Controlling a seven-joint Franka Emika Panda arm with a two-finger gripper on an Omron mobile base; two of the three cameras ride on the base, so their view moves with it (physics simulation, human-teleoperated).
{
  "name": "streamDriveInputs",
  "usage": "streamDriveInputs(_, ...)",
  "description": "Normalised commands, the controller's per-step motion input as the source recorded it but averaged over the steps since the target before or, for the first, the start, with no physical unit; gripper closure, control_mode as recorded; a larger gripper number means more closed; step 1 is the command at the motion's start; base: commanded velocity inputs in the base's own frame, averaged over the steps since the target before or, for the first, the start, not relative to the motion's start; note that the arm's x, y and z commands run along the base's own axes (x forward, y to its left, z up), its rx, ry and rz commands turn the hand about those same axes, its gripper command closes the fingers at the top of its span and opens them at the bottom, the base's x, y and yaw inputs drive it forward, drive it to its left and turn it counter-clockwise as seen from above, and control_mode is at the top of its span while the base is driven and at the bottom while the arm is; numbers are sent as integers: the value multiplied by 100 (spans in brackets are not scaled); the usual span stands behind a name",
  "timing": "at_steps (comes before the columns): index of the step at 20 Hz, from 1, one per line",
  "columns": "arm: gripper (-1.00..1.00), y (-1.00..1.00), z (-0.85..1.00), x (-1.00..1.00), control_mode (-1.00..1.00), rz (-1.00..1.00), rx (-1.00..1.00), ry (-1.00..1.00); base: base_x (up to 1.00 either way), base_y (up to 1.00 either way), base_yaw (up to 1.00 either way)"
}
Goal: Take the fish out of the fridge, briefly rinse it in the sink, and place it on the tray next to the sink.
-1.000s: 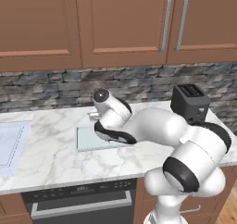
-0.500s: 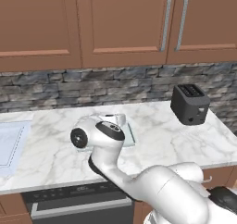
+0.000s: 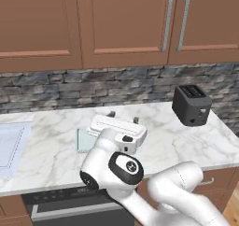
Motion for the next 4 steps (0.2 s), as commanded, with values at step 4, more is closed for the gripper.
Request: streamDriveInputs(4,-100,-100,2,-100,-100,0,21,-34,0,0,0)
